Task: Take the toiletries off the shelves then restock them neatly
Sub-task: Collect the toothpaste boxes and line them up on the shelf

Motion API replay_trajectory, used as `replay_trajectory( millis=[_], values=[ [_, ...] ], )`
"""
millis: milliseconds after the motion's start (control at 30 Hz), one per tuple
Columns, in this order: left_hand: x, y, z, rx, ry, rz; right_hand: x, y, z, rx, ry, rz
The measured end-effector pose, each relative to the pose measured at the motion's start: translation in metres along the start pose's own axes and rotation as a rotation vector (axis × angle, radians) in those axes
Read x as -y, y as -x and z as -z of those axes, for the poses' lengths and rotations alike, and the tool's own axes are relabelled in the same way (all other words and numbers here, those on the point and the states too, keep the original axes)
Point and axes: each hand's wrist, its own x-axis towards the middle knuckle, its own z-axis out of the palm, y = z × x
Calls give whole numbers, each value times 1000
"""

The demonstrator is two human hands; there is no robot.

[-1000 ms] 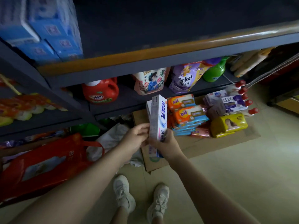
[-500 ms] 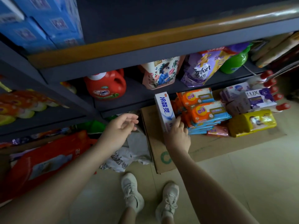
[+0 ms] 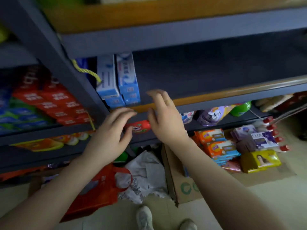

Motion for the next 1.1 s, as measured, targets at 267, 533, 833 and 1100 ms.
replay_trajectory(
  millis=[267, 533, 833, 1100],
  values=[
    [1, -17, 42, -67, -111, 59, 21, -66, -30, 305, 368, 19],
    [-2, -32, 14, 10, -313, 137, 31, -70, -32, 143, 71, -246],
    [1, -35, 18, 95, 134, 433, 33, -82, -6, 118, -26, -483],
    [-44, -46, 10, -128, 1378, 644, 20, 48, 52, 186, -304, -454]
  ],
)
